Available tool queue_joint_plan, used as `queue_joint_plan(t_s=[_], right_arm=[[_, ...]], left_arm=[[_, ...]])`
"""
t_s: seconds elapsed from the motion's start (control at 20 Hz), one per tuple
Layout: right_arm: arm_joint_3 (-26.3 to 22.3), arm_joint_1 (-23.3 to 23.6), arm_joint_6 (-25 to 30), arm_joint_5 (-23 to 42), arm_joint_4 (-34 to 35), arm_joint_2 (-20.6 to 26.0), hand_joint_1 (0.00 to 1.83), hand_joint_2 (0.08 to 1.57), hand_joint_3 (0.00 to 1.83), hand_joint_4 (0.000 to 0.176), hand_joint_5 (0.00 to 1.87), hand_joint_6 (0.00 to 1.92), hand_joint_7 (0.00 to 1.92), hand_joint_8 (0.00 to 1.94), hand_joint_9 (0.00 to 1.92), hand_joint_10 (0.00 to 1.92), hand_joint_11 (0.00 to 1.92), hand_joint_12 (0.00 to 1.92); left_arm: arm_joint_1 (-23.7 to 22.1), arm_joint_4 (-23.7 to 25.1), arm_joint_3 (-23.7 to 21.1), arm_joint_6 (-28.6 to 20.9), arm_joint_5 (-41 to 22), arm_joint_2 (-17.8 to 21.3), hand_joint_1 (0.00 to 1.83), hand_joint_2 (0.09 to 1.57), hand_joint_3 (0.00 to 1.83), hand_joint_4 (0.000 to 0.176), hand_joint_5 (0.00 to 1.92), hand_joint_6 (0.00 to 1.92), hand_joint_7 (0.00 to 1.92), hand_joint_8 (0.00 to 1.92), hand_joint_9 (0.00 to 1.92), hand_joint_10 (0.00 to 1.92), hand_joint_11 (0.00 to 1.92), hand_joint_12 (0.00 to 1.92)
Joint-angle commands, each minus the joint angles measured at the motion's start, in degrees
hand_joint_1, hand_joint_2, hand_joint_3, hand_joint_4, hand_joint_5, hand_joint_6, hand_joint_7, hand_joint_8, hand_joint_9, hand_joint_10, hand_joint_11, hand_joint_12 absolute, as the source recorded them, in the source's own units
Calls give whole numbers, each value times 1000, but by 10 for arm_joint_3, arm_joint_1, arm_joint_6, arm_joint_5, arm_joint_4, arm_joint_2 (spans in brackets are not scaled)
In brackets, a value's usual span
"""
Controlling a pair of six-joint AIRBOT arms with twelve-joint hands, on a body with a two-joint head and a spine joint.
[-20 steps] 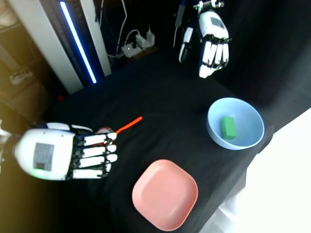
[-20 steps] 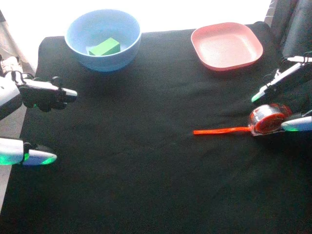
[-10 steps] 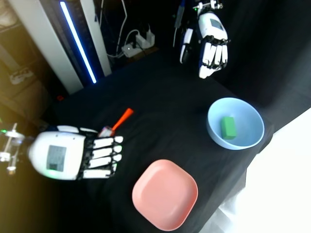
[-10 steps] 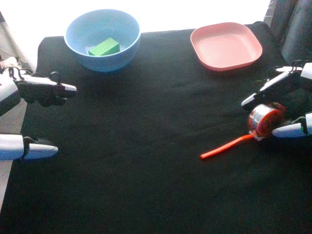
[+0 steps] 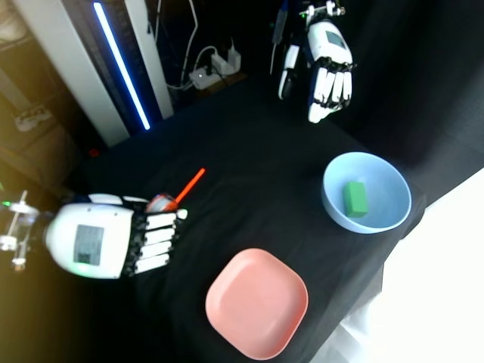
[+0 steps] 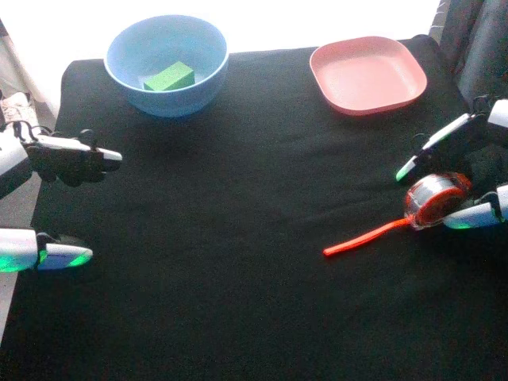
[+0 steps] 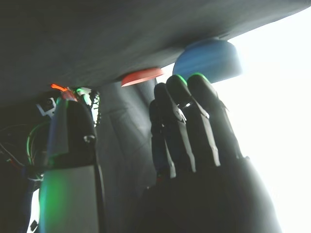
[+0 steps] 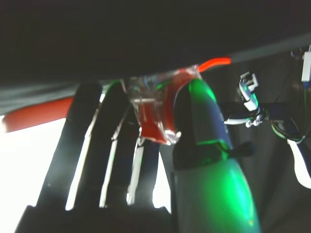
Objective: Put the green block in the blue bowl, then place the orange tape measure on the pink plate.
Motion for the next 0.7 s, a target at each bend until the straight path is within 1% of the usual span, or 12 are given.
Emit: queue_joint_plan(t_s=[0.0, 0.1, 0.15, 0.25, 0.3, 0.35, 0.4, 0.45, 0.5, 0.55, 0.6, 0.65], right_arm=[[-1, 11, 4, 72, 30, 4, 1283, 1067, 2, 0, 1340, 117, 984, 1202, 1017, 964, 792, 1468], [-4, 15, 4, 97, 44, 9, 1278, 1033, 0, 0, 1417, 61, 1067, 1013, 1096, 1049, 926, 1570], [-5, 21, 4, 110, 51, 12, 1285, 1047, 0, 0, 1395, 40, 1043, 1093, 1056, 1091, 891, 1592], [-3, 33, -7, 130, 74, 17, 1283, 1066, 0, 0, 1365, 16, 1011, 1191, 1029, 1015, 865, 1422], [1, 46, -17, 132, 84, 17, 1289, 1050, 0, 0, 1386, 11, 1044, 1135, 1081, 1005, 934, 1394], [7, 64, -31, 132, 92, 17, 1285, 1074, 0, 0, 1341, 10, 1004, 1234, 974, 1552, 944, 1803], [19, 84, -41, 130, 100, 14, 1285, 1074, 0, 0, 1341, 10, 1004, 1234, 974, 1552, 944, 1803], [34, 108, -50, 126, 106, 5, 1237, 988, 0, 0, 1441, 50, 1040, 1374, 1025, 1847, 1104, 1897], [44, 124, -57, 121, 108, -3, 1229, 974, 0, 0, 1453, 67, 1016, 1530, 1102, 1906, 1243, 1916], [59, 144, -64, 108, 110, -16, 1269, 1069, 5, 0, 1321, 78, 963, 1357, 926, 1821, 943, 1920], [91, 176, -73, 78, 110, -45, 1297, 1002, 3, 0, 1301, 249, 1292, 620, 1025, 1373, 913, 1583], [115, 188, -73, 58, 110, -63, 1297, 1002, 3, 0, 1301, 249, 1292, 620, 1025, 1373, 913, 1583]], left_arm=[[0, -11, 1, -4, -70, 1, 1046, 942, 1, 0, 582, 0, 762, 22, 521, 840, 285, 1476], [3, -13, 1, -5, -72, 0, 1065, 939, 0, 0, 582, 0, 761, 19, 516, 809, 274, 1489], [4, -14, 1, -5, -72, 0, 1064, 939, 1, 0, 586, 2, 764, 20, 515, 810, 270, 1495], [8, -17, 1, -5, -73, -2, 1071, 937, 0, 0, 598, 3, 772, 22, 520, 811, 253, 1462], [8, -17, 1, -5, -74, -2, 1071, 937, 0, 0, 600, 2, 777, 23, 532, 801, 292, 1425], [10, -18, 1, -6, -76, -2, 1128, 935, 0, 0, 618, 4, 788, 25, 539, 806, 332, 1402], [12, -19, 1, -8, -78, -2, 1128, 935, 0, 0, 618, 4, 788, 25, 539, 806, 332, 1402], [13, -20, 1, -8, -78, -3, 1135, 933, 0, 0, 627, 7, 790, 26, 550, 809, 349, 1408], [13, -20, 1, -8, -78, -4, 1146, 933, 0, 0, 638, 6, 801, 30, 549, 815, 348, 1429], [13, -20, 1, -9, -78, -4, 1167, 933, 0, 0, 645, 3, 808, 31, 545, 846, 359, 1430], [13, -20, 1, -9, -78, -4, 1159, 940, 3, 0, 634, 0, 792, 23, 531, 847, 347, 1405], [13, -20, 2, -9, -78, -4, 1159, 940, 3, 0, 634, 0, 792, 23, 531, 847, 347, 1405]])
